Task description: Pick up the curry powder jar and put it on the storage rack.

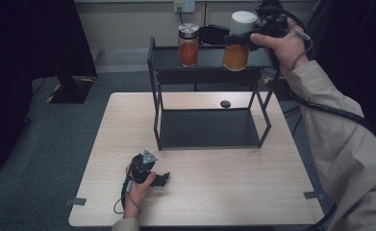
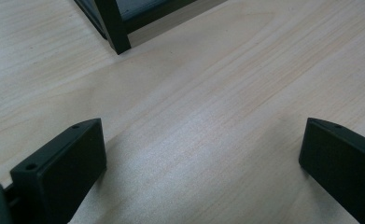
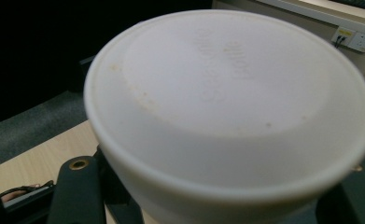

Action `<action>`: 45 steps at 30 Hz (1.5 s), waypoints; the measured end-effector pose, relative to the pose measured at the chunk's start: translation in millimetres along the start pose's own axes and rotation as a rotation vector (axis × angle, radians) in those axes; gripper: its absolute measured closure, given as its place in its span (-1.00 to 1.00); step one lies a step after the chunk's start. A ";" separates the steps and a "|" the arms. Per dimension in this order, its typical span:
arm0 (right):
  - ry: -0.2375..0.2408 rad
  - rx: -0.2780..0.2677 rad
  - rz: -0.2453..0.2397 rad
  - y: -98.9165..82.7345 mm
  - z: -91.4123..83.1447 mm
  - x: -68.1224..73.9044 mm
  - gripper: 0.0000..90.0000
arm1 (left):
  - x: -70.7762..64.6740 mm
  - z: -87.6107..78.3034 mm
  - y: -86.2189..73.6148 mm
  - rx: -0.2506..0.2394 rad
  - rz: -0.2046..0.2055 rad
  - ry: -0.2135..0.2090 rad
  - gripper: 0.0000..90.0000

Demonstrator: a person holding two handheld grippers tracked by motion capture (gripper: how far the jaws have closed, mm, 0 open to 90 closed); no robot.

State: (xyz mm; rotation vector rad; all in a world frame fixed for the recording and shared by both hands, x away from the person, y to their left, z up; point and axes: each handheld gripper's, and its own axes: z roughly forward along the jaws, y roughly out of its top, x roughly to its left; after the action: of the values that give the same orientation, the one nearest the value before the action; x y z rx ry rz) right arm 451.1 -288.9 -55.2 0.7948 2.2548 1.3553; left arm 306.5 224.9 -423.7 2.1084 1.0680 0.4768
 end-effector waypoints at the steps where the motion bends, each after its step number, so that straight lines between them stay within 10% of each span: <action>1: -0.008 0.004 0.001 2.2 2.0 -0.8 -0.23 | 0.1 0.0 0.0 0.000 0.000 0.000 -1.00; 45: -0.095 0.030 0.065 4.2 49.5 -18.2 -0.23 | 0.0 0.0 0.0 0.000 0.000 0.000 -1.00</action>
State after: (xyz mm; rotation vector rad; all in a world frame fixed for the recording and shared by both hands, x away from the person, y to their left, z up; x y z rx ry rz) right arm 495.3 -266.0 -73.2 0.9302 2.1982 1.2869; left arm 306.5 224.9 -423.7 2.1085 1.0677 0.4767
